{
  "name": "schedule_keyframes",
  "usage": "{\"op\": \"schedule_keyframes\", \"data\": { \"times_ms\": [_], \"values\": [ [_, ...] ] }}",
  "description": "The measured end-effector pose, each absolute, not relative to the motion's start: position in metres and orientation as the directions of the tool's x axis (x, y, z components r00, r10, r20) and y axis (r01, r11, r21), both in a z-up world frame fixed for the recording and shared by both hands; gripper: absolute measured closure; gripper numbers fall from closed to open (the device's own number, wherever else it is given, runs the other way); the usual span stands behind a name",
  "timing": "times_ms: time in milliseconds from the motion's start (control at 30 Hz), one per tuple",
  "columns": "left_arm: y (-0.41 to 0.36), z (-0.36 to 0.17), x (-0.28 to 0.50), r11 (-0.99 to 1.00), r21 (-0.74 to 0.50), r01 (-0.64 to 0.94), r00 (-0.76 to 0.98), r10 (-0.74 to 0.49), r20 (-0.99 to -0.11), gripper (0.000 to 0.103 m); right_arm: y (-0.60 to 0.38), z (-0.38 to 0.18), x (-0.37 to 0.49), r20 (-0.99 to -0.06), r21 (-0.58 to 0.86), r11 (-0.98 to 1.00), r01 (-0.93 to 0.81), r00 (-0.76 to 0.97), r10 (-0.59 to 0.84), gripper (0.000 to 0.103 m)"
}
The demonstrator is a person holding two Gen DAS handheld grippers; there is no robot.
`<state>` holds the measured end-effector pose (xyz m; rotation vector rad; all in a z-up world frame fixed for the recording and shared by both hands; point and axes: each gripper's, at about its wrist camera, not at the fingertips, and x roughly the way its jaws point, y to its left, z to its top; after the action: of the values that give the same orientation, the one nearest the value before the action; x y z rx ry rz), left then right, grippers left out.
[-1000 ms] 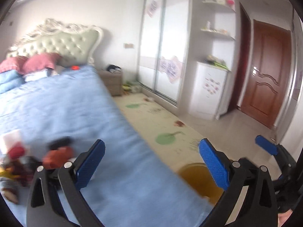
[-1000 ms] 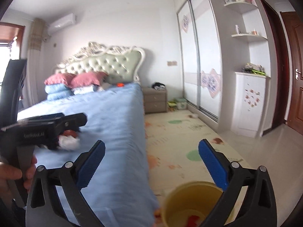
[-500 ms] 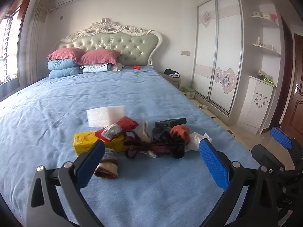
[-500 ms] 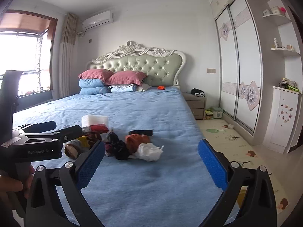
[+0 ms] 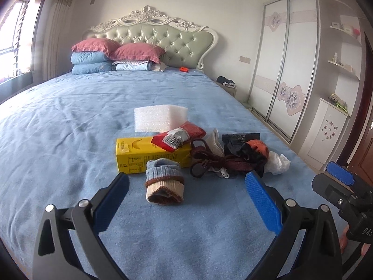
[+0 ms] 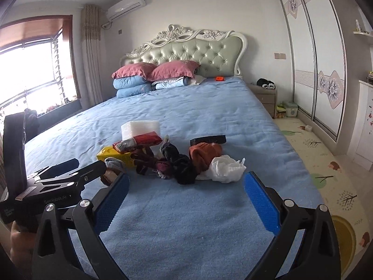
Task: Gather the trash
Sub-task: 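Grasp the blue and white sock with the left tool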
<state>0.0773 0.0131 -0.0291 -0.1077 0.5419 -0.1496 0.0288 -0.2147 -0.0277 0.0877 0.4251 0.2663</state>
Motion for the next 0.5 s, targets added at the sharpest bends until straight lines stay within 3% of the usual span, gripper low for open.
{"op": "schedule_keyframes", "data": {
  "times_ms": [400, 500],
  "values": [
    [0.018, -0.054, 0.131, 0.985, -0.163, 0.051, 0.754, -0.145, -0.640, 0.004, -0.206, -0.028, 0.057, -0.421, 0.106, 0.961, -0.257, 0.864, 0.278, 0.008],
    [0.015, -0.064, 0.147, 0.984, -0.167, 0.060, 0.697, -0.161, -0.699, 0.004, -0.206, -0.030, 0.066, -0.448, 0.110, 0.956, -0.272, 0.845, 0.292, 0.021]
  ]
}}
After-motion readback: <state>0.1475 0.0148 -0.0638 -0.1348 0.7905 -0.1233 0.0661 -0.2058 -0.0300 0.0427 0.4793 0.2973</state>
